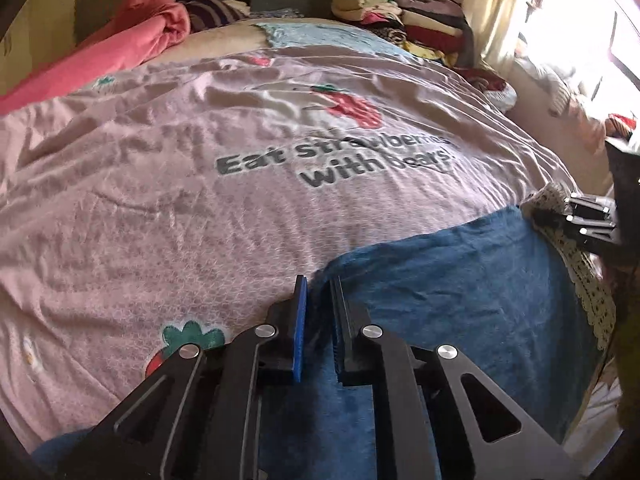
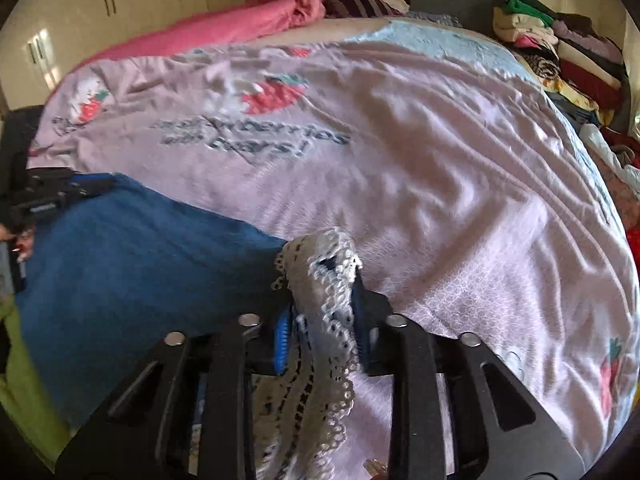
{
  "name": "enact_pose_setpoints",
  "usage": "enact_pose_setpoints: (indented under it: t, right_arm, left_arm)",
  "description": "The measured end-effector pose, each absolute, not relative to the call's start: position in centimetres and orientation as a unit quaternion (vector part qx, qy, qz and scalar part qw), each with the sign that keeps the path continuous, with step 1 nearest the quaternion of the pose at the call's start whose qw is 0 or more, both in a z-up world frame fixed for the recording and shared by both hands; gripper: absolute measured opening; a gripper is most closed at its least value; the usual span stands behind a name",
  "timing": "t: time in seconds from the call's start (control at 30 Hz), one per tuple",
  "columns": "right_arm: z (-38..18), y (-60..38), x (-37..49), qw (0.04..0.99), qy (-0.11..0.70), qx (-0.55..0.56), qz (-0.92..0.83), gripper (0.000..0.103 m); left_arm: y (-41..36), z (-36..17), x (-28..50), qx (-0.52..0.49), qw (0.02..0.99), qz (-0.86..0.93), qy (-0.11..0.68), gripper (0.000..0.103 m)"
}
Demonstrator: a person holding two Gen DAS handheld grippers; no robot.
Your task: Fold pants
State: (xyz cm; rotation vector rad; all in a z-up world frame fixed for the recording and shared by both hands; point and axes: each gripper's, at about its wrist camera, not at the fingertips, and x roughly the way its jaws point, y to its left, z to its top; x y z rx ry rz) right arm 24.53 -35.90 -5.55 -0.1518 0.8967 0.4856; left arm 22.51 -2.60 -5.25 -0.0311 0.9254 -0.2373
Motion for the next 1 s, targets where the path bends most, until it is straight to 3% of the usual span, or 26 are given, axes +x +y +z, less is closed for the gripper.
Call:
enact_pose_setpoints:
  t: [0.17,0.27,0.33,0.53,0.73,0.77,0.83,0.93,1.0]
  right_arm:
    - [-4.1,-37.5,23.6,0.887,0.410,-0.040,0.209,0.049]
    - [-1.8,-40.1,20.9,0.901,0.380,0.010,0.207,0.057]
    - [-0.8,-41.7,18.6,0.905,0.366,0.042,0.213,0.057]
    - [-2.0,-44.3,11.7,0.890,0.380,0.079,0.240,0.057]
    - [-4.8,-43.3,9.0,0.874,0.407,0.077,0.253,0.053]
    - [-5.3,-43.2,9.0,0.872,0.412,0.080,0.252,0.053]
    - [-6.5,-42.6,9.4,0.866,0.425,0.080,0.249,0.048]
    - [-7.1,-41.5,9.5,0.866,0.430,0.072,0.246,0.040]
    - [-6.9,-41.1,9.5,0.861,0.433,0.076,0.256,0.019]
  left_arm:
    - [-1.4,-4.5,21.4,-0.034,0.896,-0.105,0.429,0.025]
    - [-0.8,-2.8,19.2,-0.040,0.911,-0.106,0.398,0.038]
    - [-0.5,-2.1,17.7,-0.037,0.916,-0.104,0.387,0.045]
    - [0.6,-1.1,11.2,-0.073,0.918,-0.123,0.370,0.046]
    - [0.6,-3.1,7.1,-0.047,0.911,-0.104,0.396,0.049]
    - [0.6,-3.4,6.8,-0.038,0.912,-0.093,0.398,0.051]
    - [0.5,-4.3,6.5,-0.021,0.911,-0.065,0.406,0.070]
    - [1.0,-6.0,6.6,-0.027,0.907,-0.049,0.417,0.074]
    - [0.9,-6.0,6.5,-0.018,0.908,-0.046,0.416,0.074]
